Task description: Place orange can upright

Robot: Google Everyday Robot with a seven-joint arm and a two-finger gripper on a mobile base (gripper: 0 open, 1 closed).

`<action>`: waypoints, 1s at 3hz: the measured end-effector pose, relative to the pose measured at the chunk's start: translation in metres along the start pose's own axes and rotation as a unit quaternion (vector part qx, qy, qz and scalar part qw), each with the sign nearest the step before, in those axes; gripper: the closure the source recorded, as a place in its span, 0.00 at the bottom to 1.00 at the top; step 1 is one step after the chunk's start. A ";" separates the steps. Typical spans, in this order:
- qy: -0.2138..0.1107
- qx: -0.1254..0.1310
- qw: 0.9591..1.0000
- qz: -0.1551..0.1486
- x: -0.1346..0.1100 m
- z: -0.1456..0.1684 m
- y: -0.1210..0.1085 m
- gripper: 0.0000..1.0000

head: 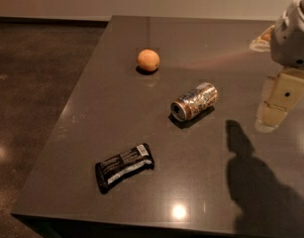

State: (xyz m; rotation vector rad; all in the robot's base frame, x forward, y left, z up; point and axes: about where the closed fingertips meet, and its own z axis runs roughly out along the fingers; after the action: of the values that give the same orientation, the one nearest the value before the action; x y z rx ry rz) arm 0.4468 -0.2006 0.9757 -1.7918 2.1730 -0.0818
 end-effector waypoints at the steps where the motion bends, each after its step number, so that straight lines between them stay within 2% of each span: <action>1: -0.021 -0.006 0.999 -0.038 -0.025 0.014 -0.010 0.00; 2: -0.041 -0.019 0.994 -0.100 -0.051 0.033 -0.020 0.00; 3: -0.046 -0.037 0.983 -0.176 -0.067 0.059 -0.024 0.00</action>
Offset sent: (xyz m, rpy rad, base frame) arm 0.0568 0.0794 -0.0336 0.0224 -0.0079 0.4279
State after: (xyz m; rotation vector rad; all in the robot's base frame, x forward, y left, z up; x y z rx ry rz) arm 0.4967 -0.1314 0.9400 -2.1589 1.7987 0.0029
